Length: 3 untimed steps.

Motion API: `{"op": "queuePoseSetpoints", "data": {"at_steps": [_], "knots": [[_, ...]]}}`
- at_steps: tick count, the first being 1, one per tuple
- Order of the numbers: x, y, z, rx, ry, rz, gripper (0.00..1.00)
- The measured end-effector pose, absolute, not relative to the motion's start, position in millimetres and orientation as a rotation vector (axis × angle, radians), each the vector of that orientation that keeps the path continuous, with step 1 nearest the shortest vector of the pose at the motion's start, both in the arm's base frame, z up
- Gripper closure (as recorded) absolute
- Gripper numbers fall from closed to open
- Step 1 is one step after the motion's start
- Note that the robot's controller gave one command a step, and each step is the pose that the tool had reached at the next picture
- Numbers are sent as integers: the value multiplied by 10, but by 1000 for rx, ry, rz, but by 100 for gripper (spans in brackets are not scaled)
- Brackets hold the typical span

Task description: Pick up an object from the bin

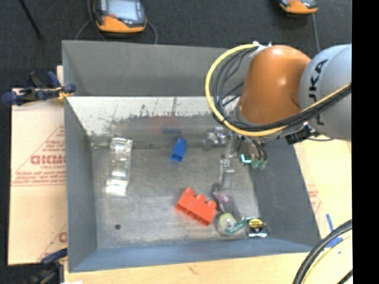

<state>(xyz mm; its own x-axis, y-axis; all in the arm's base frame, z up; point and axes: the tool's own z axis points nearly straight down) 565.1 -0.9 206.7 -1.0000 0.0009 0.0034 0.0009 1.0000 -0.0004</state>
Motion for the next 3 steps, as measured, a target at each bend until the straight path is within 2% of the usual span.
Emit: {"op": "queuePoseSetpoints", "data": {"at_steps": [1, 2, 3], "knots": [[4821, 121, 687, -220, -3140, -2, 0], [4754, 74, 1006, -597, -3090, -1, 0], [4751, 207, 1010, -566, -3096, -1, 0]]}}
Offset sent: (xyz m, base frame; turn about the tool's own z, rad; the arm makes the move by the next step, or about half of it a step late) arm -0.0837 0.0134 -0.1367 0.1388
